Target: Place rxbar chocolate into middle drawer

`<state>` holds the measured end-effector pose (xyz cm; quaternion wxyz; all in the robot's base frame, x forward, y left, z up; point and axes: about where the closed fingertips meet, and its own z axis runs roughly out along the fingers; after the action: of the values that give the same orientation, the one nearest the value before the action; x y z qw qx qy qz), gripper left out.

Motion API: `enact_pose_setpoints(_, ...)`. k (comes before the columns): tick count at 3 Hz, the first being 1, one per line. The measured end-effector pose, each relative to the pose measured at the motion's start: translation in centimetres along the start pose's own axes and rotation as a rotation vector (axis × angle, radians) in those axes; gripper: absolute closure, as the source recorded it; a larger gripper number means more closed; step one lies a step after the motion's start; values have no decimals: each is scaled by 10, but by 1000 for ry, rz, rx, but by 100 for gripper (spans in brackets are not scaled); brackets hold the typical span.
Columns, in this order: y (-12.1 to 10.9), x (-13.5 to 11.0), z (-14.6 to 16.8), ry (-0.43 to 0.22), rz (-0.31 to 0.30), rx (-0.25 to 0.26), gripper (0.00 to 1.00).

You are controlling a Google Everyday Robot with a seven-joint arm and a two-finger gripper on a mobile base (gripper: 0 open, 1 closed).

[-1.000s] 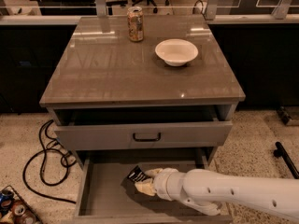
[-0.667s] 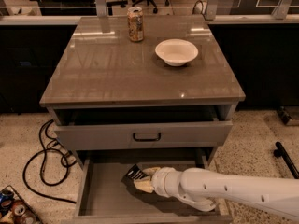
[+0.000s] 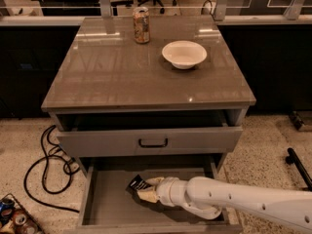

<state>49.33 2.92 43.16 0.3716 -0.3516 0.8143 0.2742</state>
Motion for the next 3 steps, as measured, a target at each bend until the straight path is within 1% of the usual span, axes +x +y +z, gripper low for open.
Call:
enact_pose_setpoints(1,1,0,1,0,-1,-2,51)
enact_pose_setpoints(3,3,-1,2,0,-2,-7,4)
